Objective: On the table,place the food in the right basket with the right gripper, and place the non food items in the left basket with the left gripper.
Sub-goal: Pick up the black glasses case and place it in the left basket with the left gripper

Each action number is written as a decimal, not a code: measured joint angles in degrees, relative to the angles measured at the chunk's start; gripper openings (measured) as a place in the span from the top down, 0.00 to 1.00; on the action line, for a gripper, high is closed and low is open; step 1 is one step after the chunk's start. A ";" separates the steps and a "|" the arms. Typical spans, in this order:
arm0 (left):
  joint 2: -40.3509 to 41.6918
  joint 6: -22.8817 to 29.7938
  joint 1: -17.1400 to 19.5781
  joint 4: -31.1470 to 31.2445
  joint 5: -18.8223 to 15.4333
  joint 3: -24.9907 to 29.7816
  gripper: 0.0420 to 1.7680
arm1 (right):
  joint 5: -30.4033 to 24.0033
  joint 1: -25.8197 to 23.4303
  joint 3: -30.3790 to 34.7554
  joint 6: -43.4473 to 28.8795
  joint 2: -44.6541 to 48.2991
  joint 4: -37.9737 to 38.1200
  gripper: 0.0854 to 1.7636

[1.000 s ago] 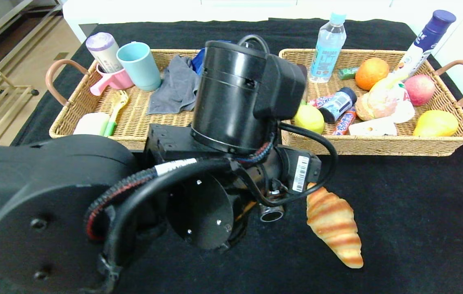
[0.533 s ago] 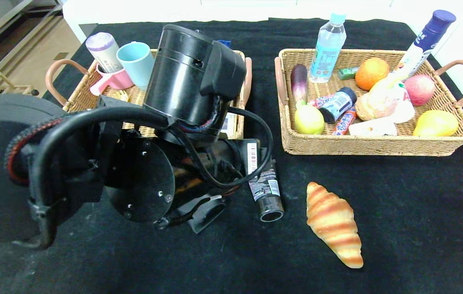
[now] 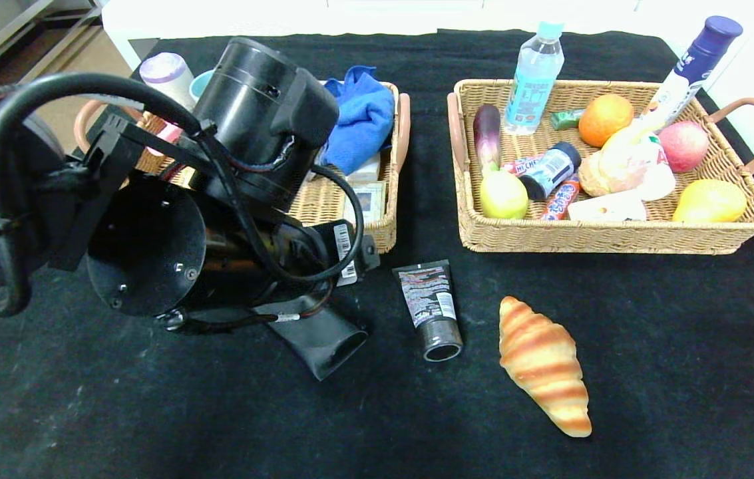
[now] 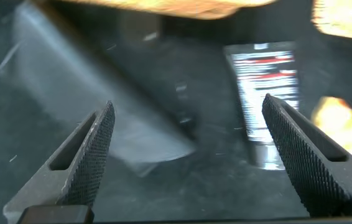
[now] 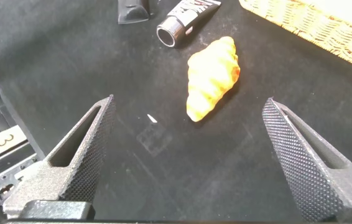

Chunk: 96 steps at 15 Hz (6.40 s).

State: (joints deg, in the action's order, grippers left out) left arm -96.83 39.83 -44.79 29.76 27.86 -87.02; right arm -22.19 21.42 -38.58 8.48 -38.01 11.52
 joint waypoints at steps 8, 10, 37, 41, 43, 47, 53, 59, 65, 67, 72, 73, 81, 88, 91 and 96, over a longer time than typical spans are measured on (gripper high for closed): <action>-0.74 7.44 7.28 6.23 -6.01 0.09 0.03 | 0.02 0.00 0.90 1.05 -0.38 -0.11 0.03; -0.72 8.98 8.28 8.52 -8.62 -0.28 0.03 | 0.00 0.00 1.01 1.05 -0.40 -0.11 0.03; -5.29 19.26 12.08 10.24 -14.77 0.17 0.03 | 0.37 0.05 2.89 4.08 -1.79 -0.22 0.03; -5.71 19.15 11.97 10.15 -15.26 0.55 0.03 | 0.33 0.10 2.97 4.08 -1.79 -0.17 0.03; -5.77 19.18 11.93 10.15 -15.65 0.63 0.03 | 0.37 0.10 3.00 4.08 -1.79 -0.15 0.03; -6.45 19.24 11.50 10.26 -15.30 0.41 0.19 | 0.28 0.10 3.15 4.08 -1.79 -0.15 0.03; -7.13 19.24 11.11 9.96 -15.51 0.50 0.53 | 0.26 0.33 3.28 4.11 -1.78 -0.17 0.03; -7.17 19.24 11.08 9.96 -15.40 0.52 0.54 | 0.20 0.71 3.41 4.13 -1.79 -0.15 0.03; -7.17 19.21 10.97 9.98 -15.43 0.55 0.54 | 0.17 0.79 3.52 4.13 -1.79 -0.17 0.03; -7.11 19.15 10.95 9.96 -15.30 0.59 0.54 | 0.09 0.82 3.56 4.13 -1.79 -0.17 0.03; -4.22 18.36 9.55 10.12 -15.24 1.35 0.54 | -0.09 0.96 3.83 4.08 -1.99 -0.22 0.03; -3.02 17.75 9.20 10.18 -15.26 2.04 0.54 | -0.07 0.96 3.89 4.08 -2.12 -0.22 0.03; 7.36 11.19 7.86 10.07 -13.84 4.66 0.54 | 0.23 1.06 3.67 4.00 -2.76 -0.41 0.03; 11.36 -0.61 7.94 2.02 -8.77 1.90 0.55 | 0.26 0.96 3.41 4.00 -2.83 -0.44 0.03; 10.80 -6.03 8.08 -2.19 -5.25 0.17 0.55 | 0.20 0.96 3.17 3.97 -2.45 -0.44 0.03; 7.50 -11.23 9.76 -3.66 -3.44 -5.66 0.55 | 0.20 0.96 3.04 3.97 -1.78 -0.44 0.03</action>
State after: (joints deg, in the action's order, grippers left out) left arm -89.33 28.60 -35.02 26.10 24.42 -92.67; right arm -21.99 22.38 -35.55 12.46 -39.79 11.08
